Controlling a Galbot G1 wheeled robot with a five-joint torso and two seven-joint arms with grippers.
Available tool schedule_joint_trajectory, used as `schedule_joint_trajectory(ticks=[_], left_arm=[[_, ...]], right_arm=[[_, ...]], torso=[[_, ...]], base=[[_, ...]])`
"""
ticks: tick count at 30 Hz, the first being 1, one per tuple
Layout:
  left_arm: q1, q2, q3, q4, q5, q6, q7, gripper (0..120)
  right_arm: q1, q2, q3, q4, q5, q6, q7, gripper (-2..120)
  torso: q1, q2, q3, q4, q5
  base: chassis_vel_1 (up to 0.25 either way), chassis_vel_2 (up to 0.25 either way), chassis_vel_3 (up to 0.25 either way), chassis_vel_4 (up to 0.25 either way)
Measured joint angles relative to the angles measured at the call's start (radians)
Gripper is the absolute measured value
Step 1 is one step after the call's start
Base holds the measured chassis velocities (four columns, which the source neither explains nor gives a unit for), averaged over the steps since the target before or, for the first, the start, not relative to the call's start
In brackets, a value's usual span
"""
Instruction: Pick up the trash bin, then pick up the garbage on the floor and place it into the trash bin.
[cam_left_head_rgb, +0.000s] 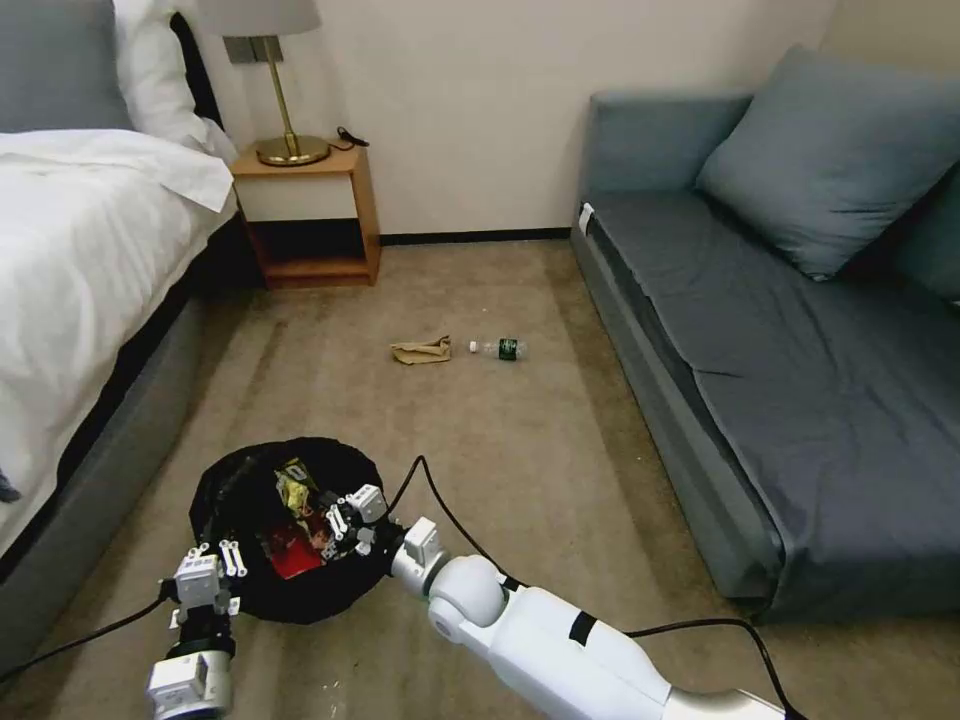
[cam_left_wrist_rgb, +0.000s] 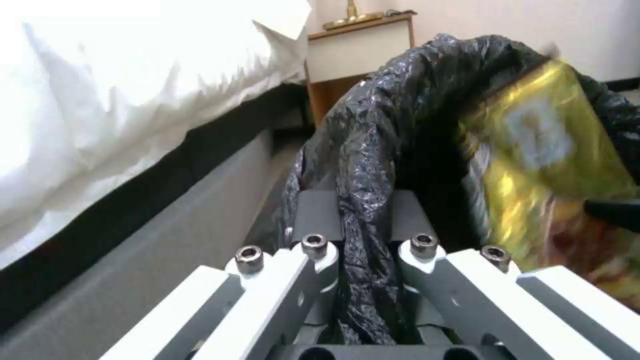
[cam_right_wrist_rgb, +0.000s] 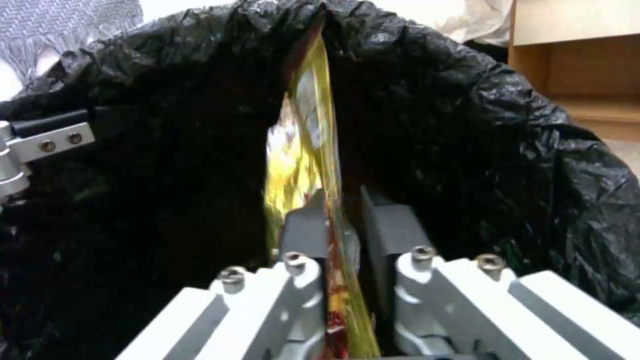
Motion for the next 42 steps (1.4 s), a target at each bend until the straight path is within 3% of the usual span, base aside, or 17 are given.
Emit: schedule_joint_trajectory(ticks=[11,14,18,20,22,27,33,42], left_arm=[[-0.001,0.000,-0.001,0.001,0.000,0.001,0.000,7],[-0.003,0.000,-0.004,0.004,-0.002,0.002,0.000,7],[-0.004,0.005,-0.008,0.002,-0.009,0.005,-0.003,7],[-0.004,0.006,-0.009,0.001,-0.010,0.005,-0.003,7],[-0.007,0.009,-0.012,0.000,-0.012,0.009,-0.006,7],[-0.017,0.013,-0.024,-0.004,-0.031,0.036,-0.019,7],[-0.018,0.019,-0.037,-0.013,-0.052,0.052,-0.027,7],[-0.019,0.034,-0.056,-0.006,-0.088,0.052,-0.031,7]], right_arm=[[-0.003,-0.015,0.002,0.028,-0.003,-0.016,0.010,51],[-0.013,-0.026,0.006,0.057,-0.013,-0.031,0.032,61],[-0.030,-0.073,0.030,0.161,-0.030,-0.088,0.085,83],[-0.031,-0.081,0.039,0.174,-0.031,-0.088,0.088,85],[-0.032,-0.095,0.060,0.195,-0.033,-0.088,0.100,95],[-0.028,-0.135,0.121,0.211,-0.102,-0.114,0.176,100],[-0.035,-0.152,0.194,0.190,-0.113,-0.125,0.201,100],[-0.072,-0.148,0.332,0.041,-0.134,-0.137,0.227,100]], torso=[[0.000,0.000,0.000,0.0000,0.0000],[0.000,0.000,0.000,0.0000,0.0000],[0.000,0.000,0.000,0.0000,0.0001],[0.000,0.000,0.000,0.0000,0.0001],[0.000,0.000,0.000,0.0000,0.0000],[0.000,0.000,0.000,0.0000,0.0001],[0.000,0.000,0.000,0.0000,0.0001],[0.000,0.000,0.000,0.0000,0.0001]], base=[[0.000,0.000,0.000,0.000],[0.000,0.000,0.000,0.000],[0.000,0.000,0.000,0.000],[0.000,0.000,0.000,0.000],[0.000,0.000,0.000,0.000],[0.000,0.000,0.000,0.000],[0.000,0.000,0.000,0.000],[0.000,0.000,0.000,0.000]])
